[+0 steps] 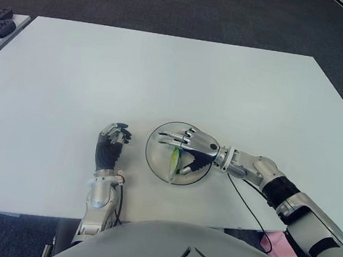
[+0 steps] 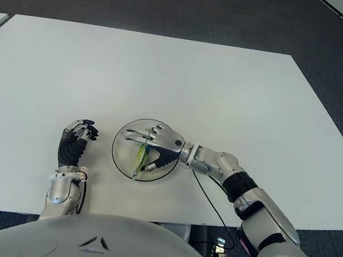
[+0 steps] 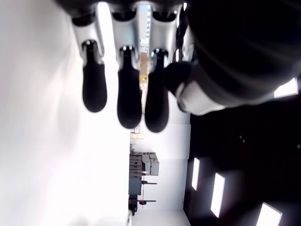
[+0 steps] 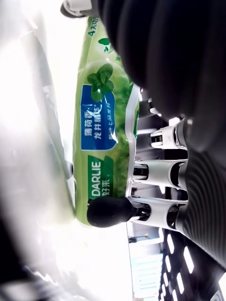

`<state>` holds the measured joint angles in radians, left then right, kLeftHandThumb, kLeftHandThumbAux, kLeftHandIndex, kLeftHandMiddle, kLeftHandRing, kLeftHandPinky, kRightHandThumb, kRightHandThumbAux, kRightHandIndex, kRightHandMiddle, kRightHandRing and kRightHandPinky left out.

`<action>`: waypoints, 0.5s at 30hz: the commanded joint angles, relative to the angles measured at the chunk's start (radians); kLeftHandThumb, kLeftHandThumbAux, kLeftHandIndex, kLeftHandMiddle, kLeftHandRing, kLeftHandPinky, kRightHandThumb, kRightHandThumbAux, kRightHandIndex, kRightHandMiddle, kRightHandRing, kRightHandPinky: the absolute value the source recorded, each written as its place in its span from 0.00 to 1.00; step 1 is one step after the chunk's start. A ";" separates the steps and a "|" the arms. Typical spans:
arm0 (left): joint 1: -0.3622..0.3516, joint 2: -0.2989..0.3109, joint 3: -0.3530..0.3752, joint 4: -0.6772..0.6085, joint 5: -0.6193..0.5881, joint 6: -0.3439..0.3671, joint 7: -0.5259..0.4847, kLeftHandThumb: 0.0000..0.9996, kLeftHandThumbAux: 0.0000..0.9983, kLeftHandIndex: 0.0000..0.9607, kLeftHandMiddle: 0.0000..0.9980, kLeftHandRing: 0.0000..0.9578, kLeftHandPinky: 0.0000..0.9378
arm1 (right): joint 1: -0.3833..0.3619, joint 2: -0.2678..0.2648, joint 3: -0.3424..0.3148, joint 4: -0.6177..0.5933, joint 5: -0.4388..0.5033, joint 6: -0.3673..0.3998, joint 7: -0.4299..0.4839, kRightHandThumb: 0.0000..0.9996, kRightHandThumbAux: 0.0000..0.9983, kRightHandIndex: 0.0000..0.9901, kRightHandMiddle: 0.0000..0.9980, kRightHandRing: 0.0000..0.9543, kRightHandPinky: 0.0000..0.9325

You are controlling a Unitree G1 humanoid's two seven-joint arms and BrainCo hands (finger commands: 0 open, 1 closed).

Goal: Put the toothpaste on the table into the plate.

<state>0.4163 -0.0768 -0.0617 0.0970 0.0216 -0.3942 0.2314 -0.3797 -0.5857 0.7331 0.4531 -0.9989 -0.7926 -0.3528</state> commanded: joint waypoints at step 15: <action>-0.005 -0.037 0.003 0.059 -0.014 -0.014 -0.007 0.70 0.72 0.45 0.57 0.59 0.59 | 0.122 -0.023 -0.138 -0.026 0.202 -0.032 0.087 0.04 0.41 0.00 0.00 0.00 0.00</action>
<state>0.4147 -0.0762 -0.0600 0.1130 0.0185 -0.4325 0.2312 -0.2947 -0.6263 0.6326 0.4117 -0.8635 -0.8214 -0.2797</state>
